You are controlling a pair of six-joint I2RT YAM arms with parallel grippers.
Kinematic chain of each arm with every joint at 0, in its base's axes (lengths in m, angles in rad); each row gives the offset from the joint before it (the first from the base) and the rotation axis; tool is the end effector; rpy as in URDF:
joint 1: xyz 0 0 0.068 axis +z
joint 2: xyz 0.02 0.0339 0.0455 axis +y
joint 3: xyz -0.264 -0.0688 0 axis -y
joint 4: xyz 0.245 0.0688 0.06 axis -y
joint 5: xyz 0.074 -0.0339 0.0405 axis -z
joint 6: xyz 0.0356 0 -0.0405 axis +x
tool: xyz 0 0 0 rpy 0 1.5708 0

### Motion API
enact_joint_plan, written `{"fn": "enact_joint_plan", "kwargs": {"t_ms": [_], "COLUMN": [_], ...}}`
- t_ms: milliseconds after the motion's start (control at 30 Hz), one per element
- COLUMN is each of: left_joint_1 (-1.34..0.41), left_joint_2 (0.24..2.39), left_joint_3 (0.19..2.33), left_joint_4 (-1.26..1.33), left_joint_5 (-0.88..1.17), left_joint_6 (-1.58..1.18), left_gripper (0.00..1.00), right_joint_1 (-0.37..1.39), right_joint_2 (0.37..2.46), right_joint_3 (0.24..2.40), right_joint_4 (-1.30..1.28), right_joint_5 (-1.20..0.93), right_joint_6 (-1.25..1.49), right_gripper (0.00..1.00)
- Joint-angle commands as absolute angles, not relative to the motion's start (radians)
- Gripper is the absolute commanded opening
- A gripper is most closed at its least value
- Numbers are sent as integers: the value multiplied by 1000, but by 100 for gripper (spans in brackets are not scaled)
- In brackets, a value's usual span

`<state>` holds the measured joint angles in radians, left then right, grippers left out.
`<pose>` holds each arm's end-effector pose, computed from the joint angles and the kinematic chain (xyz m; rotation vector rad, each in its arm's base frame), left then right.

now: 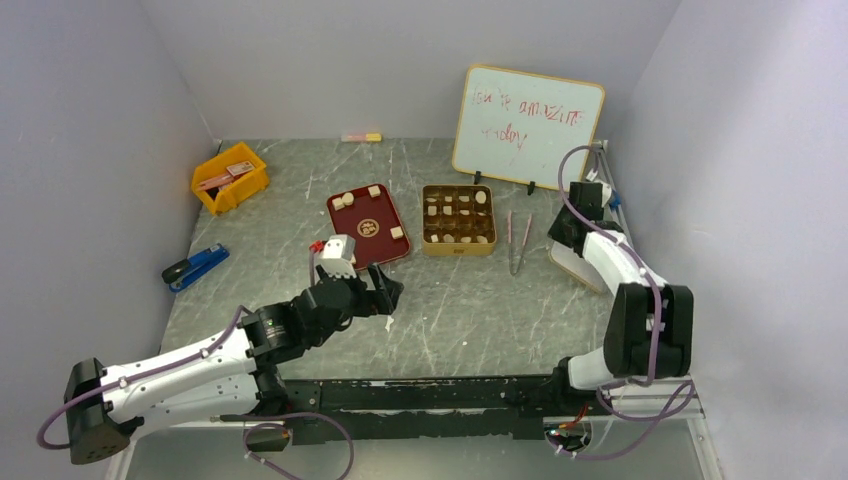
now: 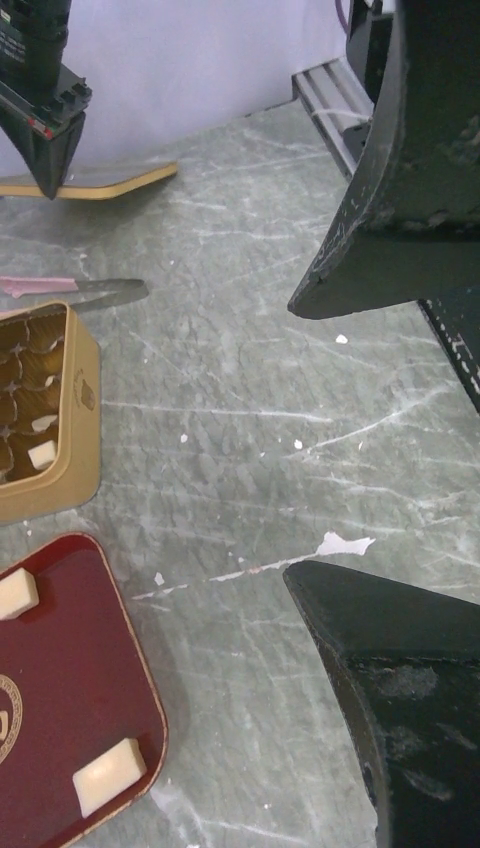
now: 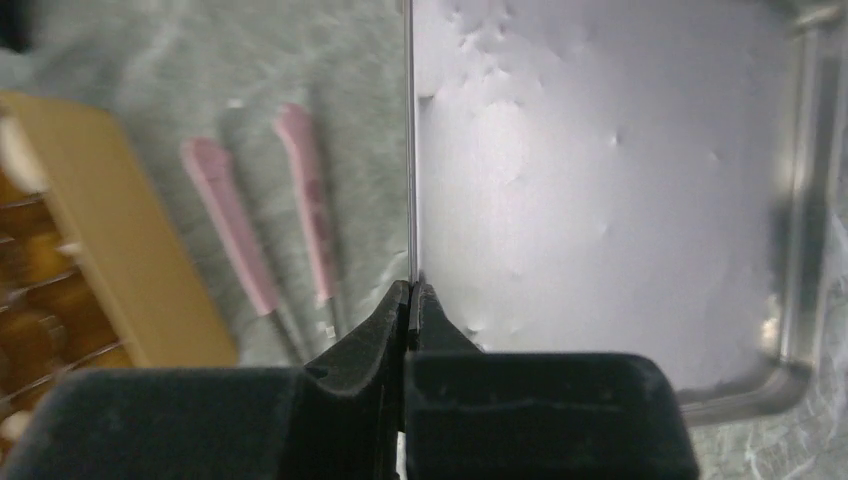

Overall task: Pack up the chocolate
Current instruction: Pick up the box lid from the center of the board.

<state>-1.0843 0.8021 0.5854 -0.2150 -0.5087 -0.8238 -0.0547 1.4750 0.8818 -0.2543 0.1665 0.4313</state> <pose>0.1014 -0.1546 0.2652 -0.0701 2.0194 -0.7414 0.3029 -0.0225 0.2073 0.6515 2.3129 -0.0268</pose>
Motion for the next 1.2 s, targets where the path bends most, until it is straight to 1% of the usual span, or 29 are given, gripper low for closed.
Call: {"fn": "enact_joint_plan", "kwargs": {"t_ms": [0, 333, 633, 733, 833, 933, 1033, 1167], "left_joint_1": [-1089, -1089, -1088, -1074, -1019, -918, -838, -789], "left_joint_2": [784, 767, 802, 828, 862, 923, 1020, 1177], "left_joint_3": [647, 668, 632, 626, 589, 508, 433, 422], "left_joint_4": [-211, -158, 7, 103, 241, 467, 708, 939], "left_joint_5": [-476, -422, -328, -281, -186, -35, 63, 137], "left_joint_6": [-846, -864, -886, -887, -935, -1053, -1169, -1201], "left_gripper": [96, 97, 98, 98, 98, 98, 98, 98], "right_joint_1": [-34, 33, 74, 75, 75, 75, 75, 75], "right_joint_2": [1354, 1146, 990, 935, 883, 837, 806, 763], "right_joint_3": [939, 993, 942, 922, 887, 836, 778, 694], "right_joint_4": [-290, -331, -219, -162, -78, 36, 163, 336], "right_joint_5": [66, -101, -334, -414, -505, -592, -676, -751], "right_joint_6": [442, 488, 592, 636, 721, 815, 931, 1097], "right_gripper": [0, 0, 0, 0, 0, 0, 0, 0]}}
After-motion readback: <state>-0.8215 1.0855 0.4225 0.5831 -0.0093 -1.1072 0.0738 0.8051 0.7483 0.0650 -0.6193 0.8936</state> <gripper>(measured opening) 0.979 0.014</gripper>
